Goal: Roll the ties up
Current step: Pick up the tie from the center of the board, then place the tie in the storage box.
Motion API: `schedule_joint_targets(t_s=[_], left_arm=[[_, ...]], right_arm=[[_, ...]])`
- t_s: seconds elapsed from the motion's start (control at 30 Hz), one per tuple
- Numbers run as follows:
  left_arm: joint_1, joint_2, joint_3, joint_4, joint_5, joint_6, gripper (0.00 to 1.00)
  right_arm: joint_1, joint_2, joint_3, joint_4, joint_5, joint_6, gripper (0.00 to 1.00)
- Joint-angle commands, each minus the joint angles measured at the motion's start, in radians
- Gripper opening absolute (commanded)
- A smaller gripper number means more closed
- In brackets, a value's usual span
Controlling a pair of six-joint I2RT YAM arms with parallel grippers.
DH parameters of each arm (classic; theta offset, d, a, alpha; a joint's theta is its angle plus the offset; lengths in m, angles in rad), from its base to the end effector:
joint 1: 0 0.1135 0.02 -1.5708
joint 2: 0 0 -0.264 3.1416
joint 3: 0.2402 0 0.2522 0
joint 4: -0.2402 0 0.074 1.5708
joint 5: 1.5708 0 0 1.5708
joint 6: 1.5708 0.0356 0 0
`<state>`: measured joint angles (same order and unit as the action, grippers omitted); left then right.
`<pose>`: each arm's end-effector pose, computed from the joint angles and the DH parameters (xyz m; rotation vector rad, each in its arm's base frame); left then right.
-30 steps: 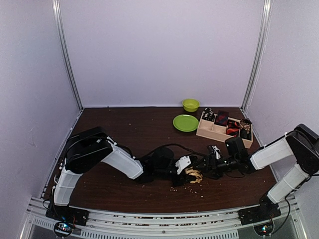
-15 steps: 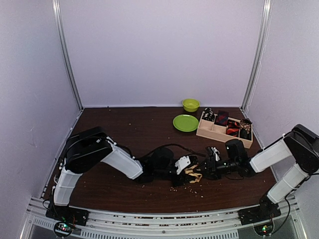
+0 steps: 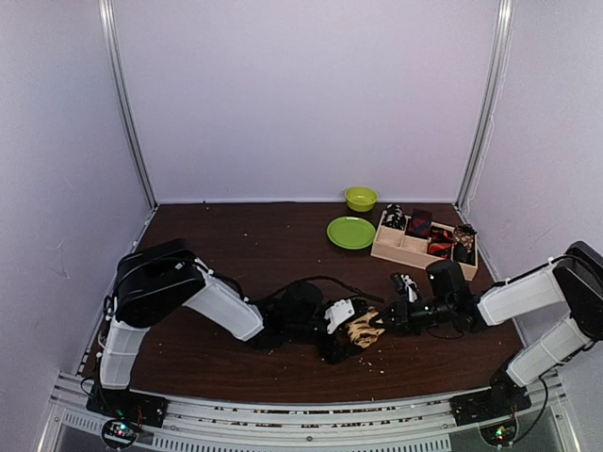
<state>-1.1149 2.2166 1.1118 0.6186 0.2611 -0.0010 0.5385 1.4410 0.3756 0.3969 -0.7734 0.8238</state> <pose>0.1848 -0.3977 0.0818 1.2950 1.7542 -0.9356 0.1890 0.1419 0.1283 -0.1308 2.5080 1.5311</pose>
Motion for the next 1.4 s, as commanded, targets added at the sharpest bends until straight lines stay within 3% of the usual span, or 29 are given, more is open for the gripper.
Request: schedule_joint_targets(t_s=[0.0,0.27,0.43,0.57,0.77,1.17,1.37], left_arm=[[-0.003,-0.081,-0.055,-0.048,-0.049,-0.006,0.98],[0.008,-0.198,-0.14,0.021,-0.101,-0.033,0.98],[0.021,-0.251,-0.2,0.074,-0.105,-0.045,0.98],[0.03,-0.281,-0.229,0.088,-0.093,-0.039,0.98],[0.04,-0.324,-0.286,0.139,-0.079,-0.036,0.98],[0.041,-0.369,-0.376,0.23,-0.1,-0.066,0.98],[0.041,-0.364,-0.413,0.276,-0.102,-0.094,0.98]], right_arm=[[0.002,-0.118,0.122,-0.343,0.127,-0.174,0.0],[-0.004,-0.22,0.452,-0.879,0.4,-0.52,0.0],[-0.008,-0.23,0.707,-1.066,0.679,-0.738,0.0],[-0.012,-0.224,0.821,-1.101,0.842,-0.925,0.0],[-0.05,-0.151,0.9,-1.101,0.964,-1.184,0.0],[-0.2,0.151,1.027,-1.098,0.836,-1.468,0.0],[-0.226,0.304,1.085,-1.072,0.881,-1.613,0.0]])
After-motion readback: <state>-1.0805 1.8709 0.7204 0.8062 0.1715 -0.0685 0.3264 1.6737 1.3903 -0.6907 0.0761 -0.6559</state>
